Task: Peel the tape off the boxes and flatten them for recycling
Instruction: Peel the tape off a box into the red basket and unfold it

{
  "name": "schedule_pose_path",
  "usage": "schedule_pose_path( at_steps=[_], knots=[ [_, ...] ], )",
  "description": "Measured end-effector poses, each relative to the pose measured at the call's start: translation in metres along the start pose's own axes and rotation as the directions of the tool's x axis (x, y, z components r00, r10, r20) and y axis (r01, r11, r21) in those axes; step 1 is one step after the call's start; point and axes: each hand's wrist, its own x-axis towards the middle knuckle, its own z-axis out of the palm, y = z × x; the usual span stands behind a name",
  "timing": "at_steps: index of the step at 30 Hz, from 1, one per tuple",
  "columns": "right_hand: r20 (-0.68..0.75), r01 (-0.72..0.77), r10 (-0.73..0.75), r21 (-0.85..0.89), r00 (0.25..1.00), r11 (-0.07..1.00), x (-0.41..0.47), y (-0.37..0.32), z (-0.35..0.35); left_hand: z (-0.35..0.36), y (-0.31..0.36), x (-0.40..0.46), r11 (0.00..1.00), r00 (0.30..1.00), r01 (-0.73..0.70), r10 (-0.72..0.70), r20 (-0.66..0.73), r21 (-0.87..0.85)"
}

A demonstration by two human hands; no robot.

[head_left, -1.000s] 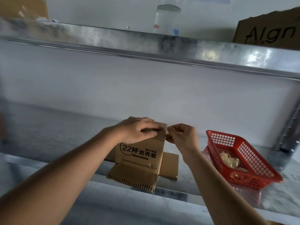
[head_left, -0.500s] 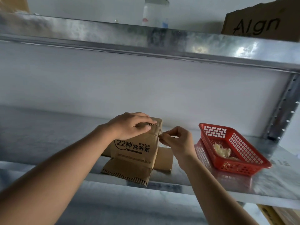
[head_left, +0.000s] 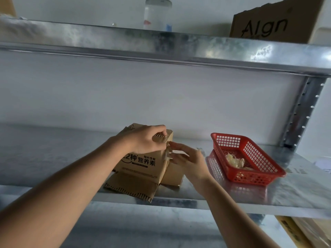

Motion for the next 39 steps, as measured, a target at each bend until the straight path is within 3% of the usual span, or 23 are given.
schedule_pose_path(
  at_steps=[7,14,19,23,26,31,39],
  knots=[
    [-0.140,0.138,-0.193,-0.328,0.971,0.935,0.012,0.011,0.010,0.004,-0.007,0.000,1.000,0.999,0.023,-0.023,-0.031,0.020],
    [-0.174,0.242,-0.355,-0.464,0.918,0.852,0.012,0.024,0.012,0.004,-0.006,0.000,1.000,0.997,-0.026,0.025,-0.067,-0.004],
    [-0.142,0.356,-0.528,-0.591,0.837,0.724,0.016,0.019,0.015,0.006,-0.007,-0.002,0.999,0.996,-0.039,0.039,-0.075,0.008],
    [-0.155,0.342,-0.568,-0.661,0.809,0.668,0.017,0.017,0.018,0.007,-0.009,-0.002,0.996,0.995,-0.057,0.062,-0.083,0.062],
    [-0.207,0.287,-0.520,-0.640,0.829,0.712,0.014,0.016,0.021,0.011,-0.012,-0.001,0.988,0.992,-0.079,0.091,-0.090,0.129],
    [-0.339,0.042,-0.219,-0.460,0.915,0.887,0.017,0.016,0.025,0.012,-0.013,0.002,0.976,0.988,-0.095,0.116,-0.098,0.197],
    [-0.315,-0.129,0.093,-0.093,0.945,0.987,0.033,-0.003,0.028,0.011,-0.011,0.001,0.967,0.983,-0.131,0.155,-0.094,0.218]
  ],
)
